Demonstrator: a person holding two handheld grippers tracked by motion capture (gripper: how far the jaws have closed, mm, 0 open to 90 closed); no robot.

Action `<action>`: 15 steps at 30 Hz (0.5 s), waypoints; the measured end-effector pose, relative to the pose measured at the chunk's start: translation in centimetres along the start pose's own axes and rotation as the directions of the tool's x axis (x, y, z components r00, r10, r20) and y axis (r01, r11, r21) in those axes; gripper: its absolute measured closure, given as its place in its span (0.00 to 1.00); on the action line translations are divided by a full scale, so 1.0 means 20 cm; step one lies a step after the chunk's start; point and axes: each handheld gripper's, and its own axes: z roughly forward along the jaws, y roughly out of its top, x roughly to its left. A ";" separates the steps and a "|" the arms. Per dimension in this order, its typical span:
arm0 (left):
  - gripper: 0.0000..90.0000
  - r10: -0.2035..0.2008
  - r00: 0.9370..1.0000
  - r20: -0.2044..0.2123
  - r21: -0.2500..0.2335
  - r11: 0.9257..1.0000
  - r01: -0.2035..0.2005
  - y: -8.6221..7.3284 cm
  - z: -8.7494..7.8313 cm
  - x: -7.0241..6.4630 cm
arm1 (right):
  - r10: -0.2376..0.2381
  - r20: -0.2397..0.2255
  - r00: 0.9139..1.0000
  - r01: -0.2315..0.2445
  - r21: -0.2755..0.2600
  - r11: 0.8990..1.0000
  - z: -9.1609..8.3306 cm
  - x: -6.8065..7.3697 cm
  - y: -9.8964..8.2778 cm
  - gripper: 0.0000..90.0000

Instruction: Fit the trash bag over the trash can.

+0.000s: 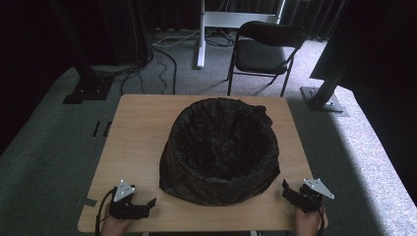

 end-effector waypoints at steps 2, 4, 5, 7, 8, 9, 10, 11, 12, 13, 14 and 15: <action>0.00 0.001 1.000 0.002 0.004 1.000 -0.001 0.00 0.00 0.00 | -0.010 0.006 1.000 0.010 0.004 1.000 0.00 0.00 0.00 0.15; 0.00 -0.002 1.000 0.003 0.008 1.000 0.002 0.00 0.01 0.00 | -0.009 0.004 1.000 0.009 -0.004 1.000 0.00 0.00 0.00 0.15; 0.00 -0.002 1.000 0.003 0.010 1.000 0.002 0.00 0.01 0.00 | -0.004 0.002 1.000 0.004 0.001 1.000 0.01 0.00 0.00 0.15; 0.00 -0.005 1.000 0.005 0.012 1.000 0.005 0.00 0.01 0.00 | 0.018 -0.001 1.000 -0.018 0.005 1.000 0.01 -0.01 0.00 0.15; 0.00 -0.006 1.000 0.006 0.011 1.000 0.006 0.00 0.01 0.00 | 0.024 -0.001 1.000 -0.024 0.003 1.000 0.01 -0.02 0.00 0.15; 0.00 -0.007 1.000 0.007 0.012 1.000 0.007 0.00 0.01 0.00 | 0.028 0.002 1.000 -0.028 0.005 1.000 0.01 -0.02 0.00 0.15; 0.00 -0.006 1.000 0.009 0.014 1.000 0.006 0.00 0.01 0.00 | 0.031 0.006 1.000 -0.031 0.005 1.000 0.01 -0.02 0.01 0.15; 0.00 -0.006 1.000 0.009 0.014 1.000 0.006 0.00 0.01 0.00 | 0.033 0.006 0.999 -0.033 0.004 0.999 0.01 -0.02 0.01 0.15; 0.00 -0.006 1.000 0.008 0.016 1.000 0.006 0.00 0.01 0.00 | 0.034 0.006 0.999 -0.034 0.005 0.999 0.01 -0.02 0.01 0.15; 0.00 -0.005 1.000 0.008 0.016 1.000 0.005 0.00 0.01 0.00 | 0.034 0.009 0.999 -0.034 0.006 0.999 0.01 -0.02 0.01 0.15; 0.00 -0.005 1.000 0.006 0.016 1.000 0.005 0.00 0.01 0.00 | 0.036 0.009 0.999 -0.036 0.005 0.999 0.01 -0.02 0.01 0.15; 0.00 -0.003 1.000 0.005 0.020 1.000 0.003 0.00 0.01 0.00 | 0.038 0.009 0.999 -0.038 0.006 0.999 0.01 -0.02 0.01 0.15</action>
